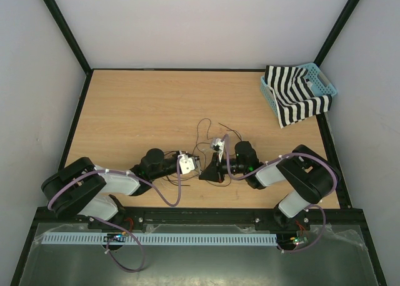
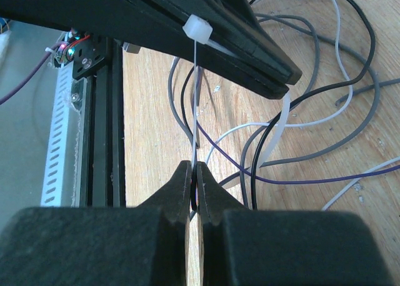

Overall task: Zip-tie the wires
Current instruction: Tie the cable at the center of the board.

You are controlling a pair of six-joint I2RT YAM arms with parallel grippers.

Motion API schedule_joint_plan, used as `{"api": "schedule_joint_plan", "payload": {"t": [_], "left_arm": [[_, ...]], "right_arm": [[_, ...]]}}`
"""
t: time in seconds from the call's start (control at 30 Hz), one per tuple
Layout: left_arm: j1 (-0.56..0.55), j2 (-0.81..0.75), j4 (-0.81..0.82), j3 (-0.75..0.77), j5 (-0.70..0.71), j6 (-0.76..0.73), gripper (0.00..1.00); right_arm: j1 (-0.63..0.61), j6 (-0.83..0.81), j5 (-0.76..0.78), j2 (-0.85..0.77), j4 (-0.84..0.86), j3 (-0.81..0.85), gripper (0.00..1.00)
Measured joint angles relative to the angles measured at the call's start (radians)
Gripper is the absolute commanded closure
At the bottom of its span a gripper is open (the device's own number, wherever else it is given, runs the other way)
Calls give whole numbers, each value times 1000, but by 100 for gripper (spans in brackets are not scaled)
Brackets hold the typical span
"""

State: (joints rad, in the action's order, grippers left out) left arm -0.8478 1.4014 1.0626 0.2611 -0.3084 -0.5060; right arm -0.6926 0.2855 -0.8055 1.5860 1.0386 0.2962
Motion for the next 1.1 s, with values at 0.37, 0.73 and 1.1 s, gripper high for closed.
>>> {"api": "schedule_joint_plan", "payload": {"t": [0.37, 0.73, 1.1], "left_arm": [[0, 11, 0, 0, 3, -3, 100], [-1, 13, 0, 0, 3, -3, 100], [-9, 15, 0, 0, 3, -11, 100]], "right_arm": [[2, -18, 1, -15, -19, 0, 88], [5, -24, 1, -16, -37, 0, 89], [5, -20, 0, -16, -44, 6, 88]]}}
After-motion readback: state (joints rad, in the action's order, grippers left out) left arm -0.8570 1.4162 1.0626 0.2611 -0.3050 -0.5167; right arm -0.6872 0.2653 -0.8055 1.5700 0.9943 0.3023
